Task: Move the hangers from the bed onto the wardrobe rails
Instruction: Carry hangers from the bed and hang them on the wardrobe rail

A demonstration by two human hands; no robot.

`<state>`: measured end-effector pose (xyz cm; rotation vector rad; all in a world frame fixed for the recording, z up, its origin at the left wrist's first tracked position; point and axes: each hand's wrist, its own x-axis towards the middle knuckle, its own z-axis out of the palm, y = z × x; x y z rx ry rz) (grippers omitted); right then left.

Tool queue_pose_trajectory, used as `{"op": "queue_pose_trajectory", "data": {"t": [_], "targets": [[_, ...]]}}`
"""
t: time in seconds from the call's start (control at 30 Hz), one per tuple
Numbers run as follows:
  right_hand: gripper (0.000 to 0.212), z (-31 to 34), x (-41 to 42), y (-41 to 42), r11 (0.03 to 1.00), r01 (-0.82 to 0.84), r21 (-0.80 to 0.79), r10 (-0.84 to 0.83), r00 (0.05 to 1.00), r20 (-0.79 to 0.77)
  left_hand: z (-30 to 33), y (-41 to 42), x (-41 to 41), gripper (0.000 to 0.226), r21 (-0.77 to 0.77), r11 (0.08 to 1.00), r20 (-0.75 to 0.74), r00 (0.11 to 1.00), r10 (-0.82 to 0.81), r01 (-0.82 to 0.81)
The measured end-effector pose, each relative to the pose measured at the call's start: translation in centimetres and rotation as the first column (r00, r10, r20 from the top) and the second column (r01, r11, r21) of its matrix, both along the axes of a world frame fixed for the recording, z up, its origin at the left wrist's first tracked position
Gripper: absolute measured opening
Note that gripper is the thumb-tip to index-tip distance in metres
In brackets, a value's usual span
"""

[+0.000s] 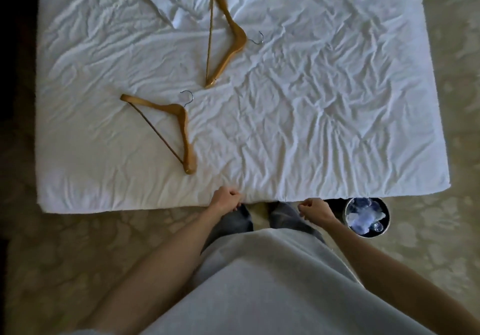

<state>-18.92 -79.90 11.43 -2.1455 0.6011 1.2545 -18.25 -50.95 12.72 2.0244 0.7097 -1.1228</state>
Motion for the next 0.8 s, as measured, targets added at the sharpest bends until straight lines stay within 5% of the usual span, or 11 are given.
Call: {"op": "queue_pose_trajectory", "data": {"t": [0.27, 0.67, 0.73, 0.8], "targets": [[0.02, 0.2, 15.1, 10.1, 0.926, -0.338, 0.167, 0.314, 0.937, 0.152, -2.3, 4.1, 6.3, 0.014, 0.15, 0.934, 0.079, 0.946, 0.315, -0.324], [0.018, -5.8, 35.5, 26.3, 0.915, -0.339, 0.219, 0.288, 0.928, 0.235, -10.4, 16.0, 19.4, 0.021, 0.1, 0.546, 0.159, 0.555, 0.817, -0.832], [0.02, -7.4, 37.9, 27.6, 0.92, -0.323, 0.221, 0.278, 0.937, 0.212, -12.3, 17.7, 20.5, 0.028, 0.135, 0.545, 0.135, 0.56, 0.817, -0.828], [0.019, -9.3, 40.2, 28.7, 0.932, -0.297, 0.209, 0.258, 0.946, 0.194, -14.0, 18.6, 21.4, 0.032, 0.237, 0.665, 0.114, 0.7, 0.705, -0.708]]}}
